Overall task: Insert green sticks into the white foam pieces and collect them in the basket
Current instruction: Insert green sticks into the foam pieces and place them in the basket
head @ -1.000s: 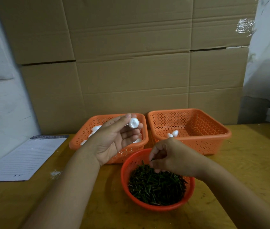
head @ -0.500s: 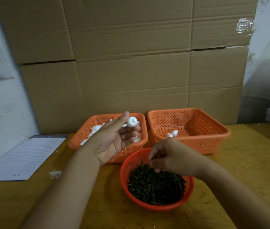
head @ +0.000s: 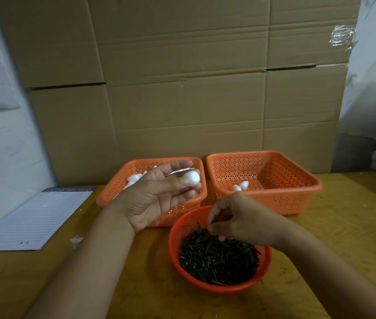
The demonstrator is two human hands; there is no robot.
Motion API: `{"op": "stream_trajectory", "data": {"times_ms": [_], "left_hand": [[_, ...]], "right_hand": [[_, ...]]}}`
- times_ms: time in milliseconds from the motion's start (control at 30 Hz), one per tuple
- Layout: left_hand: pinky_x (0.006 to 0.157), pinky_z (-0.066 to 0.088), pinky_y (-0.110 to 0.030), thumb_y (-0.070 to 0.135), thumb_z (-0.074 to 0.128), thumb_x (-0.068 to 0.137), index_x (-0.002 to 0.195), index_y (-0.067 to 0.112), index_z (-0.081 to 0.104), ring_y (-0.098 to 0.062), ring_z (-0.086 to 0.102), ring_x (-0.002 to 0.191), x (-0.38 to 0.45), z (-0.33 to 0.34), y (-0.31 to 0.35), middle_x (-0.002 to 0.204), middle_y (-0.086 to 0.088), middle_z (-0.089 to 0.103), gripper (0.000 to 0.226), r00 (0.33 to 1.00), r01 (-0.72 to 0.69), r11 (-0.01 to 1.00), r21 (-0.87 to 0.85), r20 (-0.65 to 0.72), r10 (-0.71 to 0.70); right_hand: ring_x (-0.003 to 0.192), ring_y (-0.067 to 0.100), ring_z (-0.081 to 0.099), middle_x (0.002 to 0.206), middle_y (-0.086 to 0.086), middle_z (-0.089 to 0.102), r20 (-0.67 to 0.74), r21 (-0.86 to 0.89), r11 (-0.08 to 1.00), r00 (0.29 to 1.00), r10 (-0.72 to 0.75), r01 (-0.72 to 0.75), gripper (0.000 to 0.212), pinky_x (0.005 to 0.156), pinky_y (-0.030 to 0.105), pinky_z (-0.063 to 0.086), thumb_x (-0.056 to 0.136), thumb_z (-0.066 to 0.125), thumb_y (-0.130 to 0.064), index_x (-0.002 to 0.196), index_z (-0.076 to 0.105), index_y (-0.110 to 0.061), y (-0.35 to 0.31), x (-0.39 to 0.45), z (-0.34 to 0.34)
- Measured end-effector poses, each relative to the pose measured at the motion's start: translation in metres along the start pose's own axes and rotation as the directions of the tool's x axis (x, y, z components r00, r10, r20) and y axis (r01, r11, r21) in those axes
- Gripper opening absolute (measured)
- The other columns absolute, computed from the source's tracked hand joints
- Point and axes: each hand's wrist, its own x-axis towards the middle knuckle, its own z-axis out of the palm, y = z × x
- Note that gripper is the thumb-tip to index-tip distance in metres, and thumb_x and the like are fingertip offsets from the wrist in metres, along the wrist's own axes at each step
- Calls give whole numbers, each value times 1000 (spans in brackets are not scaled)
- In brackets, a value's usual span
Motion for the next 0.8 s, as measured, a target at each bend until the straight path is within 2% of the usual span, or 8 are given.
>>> {"op": "stream_trajectory", "data": {"times_ms": [100, 200, 333, 433, 500, 600, 700, 800], "left_hand": [[78, 59, -27, -6, 69, 76, 110, 9, 75, -28, 72, 103, -1, -1, 2, 110, -14, 71, 38, 1000, -4, 1000, -7, 29, 4], [80, 59, -25, -1, 69, 79, 109, 9, 77, -26, 71, 105, -1, 1, 2, 108, -14, 72, 33, 999, -5, 999, 44, 45, 3], [76, 59, -23, 12, 72, 84, 109, 6, 77, -22, 73, 97, 1, 2, 1, 103, -13, 74, 26, 1000, 10, 999, 48, -9, -10], [63, 57, -22, 19, 69, 84, 110, 7, 76, -16, 72, 81, 3, 3, -2, 100, -8, 74, 30, 996, 30, 998, 50, -88, -25], [57, 55, -20, 20, 71, 81, 102, 11, 79, -13, 70, 75, 4, 2, -3, 96, -6, 73, 25, 992, 39, 997, 61, -118, -32], [61, 57, -23, 15, 79, 76, 95, 13, 80, -16, 71, 77, 4, 0, -2, 98, -10, 74, 19, 994, 31, 999, 43, -105, -26], [65, 58, -24, 16, 85, 65, 94, 17, 80, -19, 73, 82, 3, -1, -1, 109, -12, 74, 29, 996, 15, 998, 54, -89, -10], [68, 57, -24, 16, 87, 62, 105, 16, 77, -18, 73, 85, 3, 0, -1, 109, -8, 74, 44, 996, 2, 995, 98, -85, 6]], "right_hand": [[67, 9, 71, 75, 3, 75, 0, -2, 1000, 1000, -2, 2, 6, 61, 17, 51, 88, 72, -17, 86, 70, -22, 1, 0, 0], [68, 10, 71, 75, 3, 75, 0, -4, 1000, 1000, -2, 2, 6, 63, 19, 53, 88, 72, -16, 86, 70, -22, 1, 1, 1], [66, 7, 70, 75, 0, 74, 4, 1, 1000, 1000, -6, 6, 7, 58, 13, 48, 89, 72, -16, 87, 70, -22, 1, 0, 1], [67, 7, 70, 75, 1, 74, 1, 7, 1000, 1000, -6, 6, 7, 58, 13, 47, 89, 72, -15, 87, 70, -21, 1, 1, 1], [66, 6, 70, 74, 0, 74, 1, 9, 1000, 1000, -9, 9, 7, 58, 12, 47, 89, 72, -15, 87, 70, -21, 1, 1, 1], [64, 4, 68, 73, -1, 74, 2, 13, 1000, 1000, -12, 12, 7, 57, 12, 45, 89, 72, -15, 86, 70, -21, 0, 0, 0], [65, -3, 65, 71, -14, 71, -21, -19, 999, 999, -40, 40, 7, 59, 10, 46, 87, 74, -15, 84, 74, -21, -1, 0, 0], [70, -4, 65, 73, -17, 71, -47, -47, 997, 997, -56, 53, 6, 66, 12, 49, 85, 76, -16, 83, 76, -21, -1, 0, 0]]}}
